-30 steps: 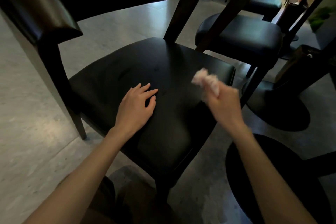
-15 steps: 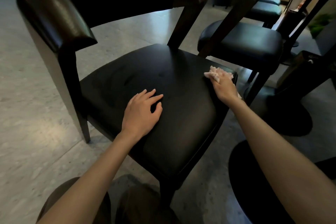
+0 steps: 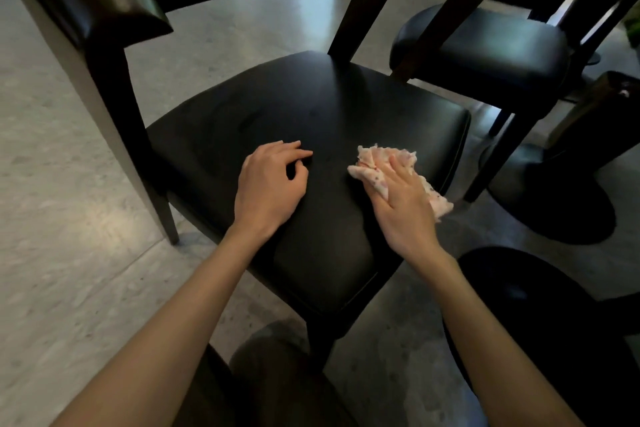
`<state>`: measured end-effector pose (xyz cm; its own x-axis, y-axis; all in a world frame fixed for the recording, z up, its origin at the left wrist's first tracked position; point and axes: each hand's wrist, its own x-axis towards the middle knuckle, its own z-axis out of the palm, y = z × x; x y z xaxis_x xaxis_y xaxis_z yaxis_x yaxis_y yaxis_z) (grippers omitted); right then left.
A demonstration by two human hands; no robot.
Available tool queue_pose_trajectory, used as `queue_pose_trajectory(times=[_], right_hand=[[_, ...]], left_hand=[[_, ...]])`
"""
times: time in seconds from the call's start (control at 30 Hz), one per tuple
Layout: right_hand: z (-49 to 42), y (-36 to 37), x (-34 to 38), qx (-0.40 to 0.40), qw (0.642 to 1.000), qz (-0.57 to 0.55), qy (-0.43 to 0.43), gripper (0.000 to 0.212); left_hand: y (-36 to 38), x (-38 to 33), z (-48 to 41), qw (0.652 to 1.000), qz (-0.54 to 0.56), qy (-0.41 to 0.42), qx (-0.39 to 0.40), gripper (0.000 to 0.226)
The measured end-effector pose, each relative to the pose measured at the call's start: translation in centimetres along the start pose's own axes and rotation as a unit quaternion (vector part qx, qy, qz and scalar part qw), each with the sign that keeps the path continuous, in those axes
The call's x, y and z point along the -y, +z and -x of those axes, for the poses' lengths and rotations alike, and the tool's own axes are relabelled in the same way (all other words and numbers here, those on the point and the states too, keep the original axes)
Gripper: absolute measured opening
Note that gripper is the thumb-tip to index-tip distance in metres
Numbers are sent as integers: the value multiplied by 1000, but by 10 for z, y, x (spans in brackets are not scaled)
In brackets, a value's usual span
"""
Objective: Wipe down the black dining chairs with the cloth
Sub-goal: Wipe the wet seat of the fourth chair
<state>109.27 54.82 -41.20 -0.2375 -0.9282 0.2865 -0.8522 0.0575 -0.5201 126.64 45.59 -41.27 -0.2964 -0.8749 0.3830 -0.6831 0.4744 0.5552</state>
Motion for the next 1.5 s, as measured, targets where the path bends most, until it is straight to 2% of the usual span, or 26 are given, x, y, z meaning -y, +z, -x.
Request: queue_pose_trajectory(times=[0.1,0.2,0.33,0.4,0.47,0.57,0.6,0.67,0.77,0.87,1.0,1.03,1.1,1.2,1.27,1.4,1.5], right_hand=[[26,16,39,36,996,26,-79,45],[49,23,59,79,989,37,-119,51],[23,10,28,95,977,45,-187,47],[-8,9,8,89,982,71,-154,43],[-38,9,0,111,988,81,-71,44],[-60,11,16,115,991,64,-33,45],[-58,14,29,126,990,52,-43,45],[-43,22,55,175,976,31,-125,44],[-26,32,69,235,943,37,-232,46],[-57,31,49,208,953,85,-202,48],[-87,25,41,163,973,148,-75,53],[-81,27,51,168,972,138,-84,54],[-55,30,76,199,961,116,-154,53],[-35,29,80,255,923,113,-267,53],[-55,22,64,244,927,126,-255,52],[-85,15,52,177,958,175,-145,52],[-64,31,81,238,944,108,-201,50]], left_hand=[[1,3,0,999,29,-11,-42,29],[-4,9,0,993,79,-32,-84,30],[-20,18,5,978,198,-43,-52,46],[-25,23,12,990,137,-25,-29,44],[-28,27,27,999,40,-24,-21,39],[-35,31,52,996,-16,-87,6,45],[-39,33,59,993,-22,-112,15,50],[-46,34,69,987,-26,-155,22,59],[-54,33,81,985,-38,-170,20,61],[-60,30,89,986,-29,-163,31,58],[-66,29,90,986,-33,-158,41,56],[-66,29,88,986,-36,-159,41,55],[-66,28,86,986,-39,-161,34,54],[-63,25,88,985,-36,-169,29,54],[-62,24,90,985,-25,-170,28,54],[-71,27,92,985,-22,-173,14,48],[-78,28,95,981,-19,-192,32,50]])
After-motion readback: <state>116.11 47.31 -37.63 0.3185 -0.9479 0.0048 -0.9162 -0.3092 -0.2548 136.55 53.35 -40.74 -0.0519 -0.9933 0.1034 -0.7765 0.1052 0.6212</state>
